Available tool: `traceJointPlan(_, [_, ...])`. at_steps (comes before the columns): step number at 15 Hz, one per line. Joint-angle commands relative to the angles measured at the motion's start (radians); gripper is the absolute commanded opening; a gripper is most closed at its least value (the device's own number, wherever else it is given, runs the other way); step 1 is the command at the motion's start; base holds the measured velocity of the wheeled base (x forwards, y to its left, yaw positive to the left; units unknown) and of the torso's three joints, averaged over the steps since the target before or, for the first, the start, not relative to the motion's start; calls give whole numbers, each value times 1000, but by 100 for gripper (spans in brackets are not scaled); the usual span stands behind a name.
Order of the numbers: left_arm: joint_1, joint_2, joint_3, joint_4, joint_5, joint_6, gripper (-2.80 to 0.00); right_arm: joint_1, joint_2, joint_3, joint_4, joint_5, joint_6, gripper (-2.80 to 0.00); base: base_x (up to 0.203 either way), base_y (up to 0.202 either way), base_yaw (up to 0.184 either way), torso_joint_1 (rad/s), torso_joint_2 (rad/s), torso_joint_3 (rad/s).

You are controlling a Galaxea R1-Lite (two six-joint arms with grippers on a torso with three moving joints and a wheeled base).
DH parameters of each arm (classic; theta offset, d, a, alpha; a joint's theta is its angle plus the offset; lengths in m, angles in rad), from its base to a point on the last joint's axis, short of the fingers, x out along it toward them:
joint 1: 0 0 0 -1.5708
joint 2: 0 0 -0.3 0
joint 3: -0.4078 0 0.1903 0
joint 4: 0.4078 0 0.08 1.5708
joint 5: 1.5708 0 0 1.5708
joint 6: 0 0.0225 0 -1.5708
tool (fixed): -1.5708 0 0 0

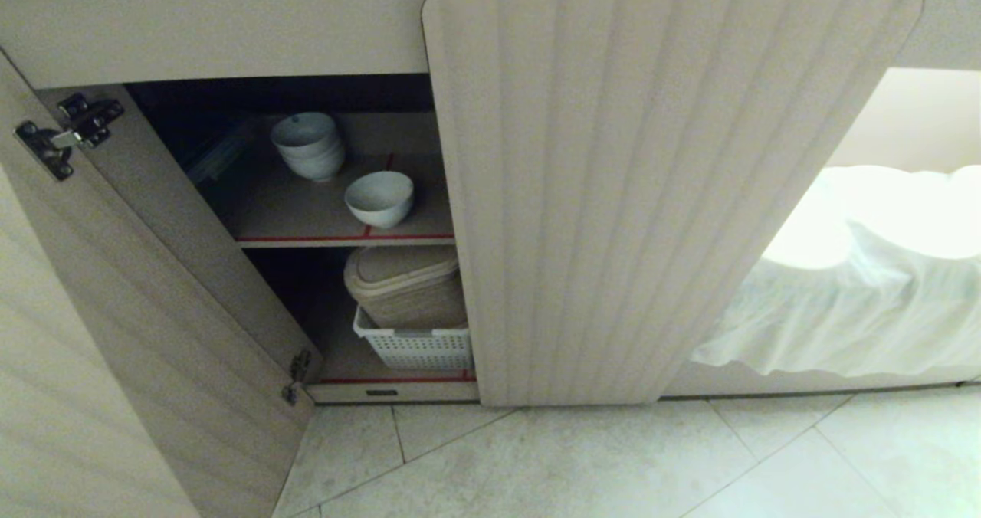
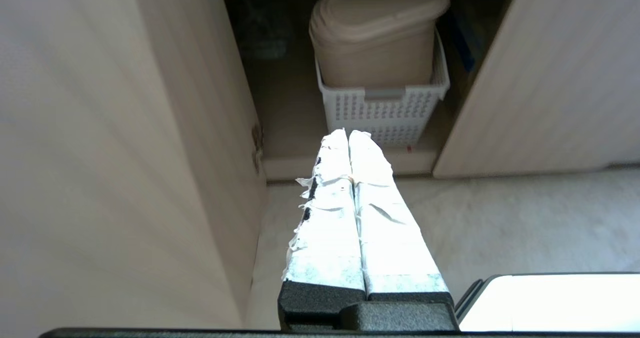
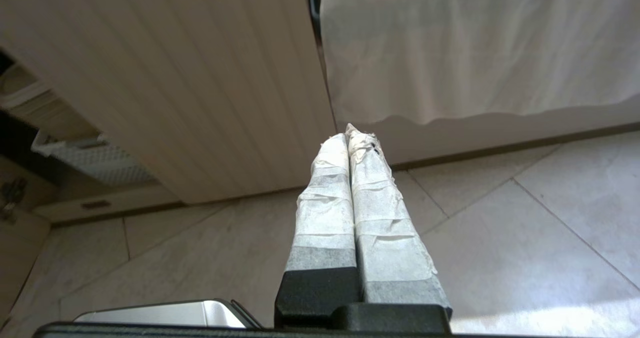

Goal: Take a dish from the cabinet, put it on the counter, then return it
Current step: Close the cabinet door

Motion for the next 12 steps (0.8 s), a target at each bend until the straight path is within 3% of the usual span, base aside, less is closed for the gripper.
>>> traceJointPlan(1, [0, 0, 0, 0, 0, 0, -280, 0, 1, 0, 0, 0, 1, -280, -193, 0, -1, 2, 4, 2])
traceJointPlan(12, [0, 0, 0, 0, -2, 0, -280, 0, 1, 0, 0, 0, 1, -280, -194, 0, 0, 2, 3, 2])
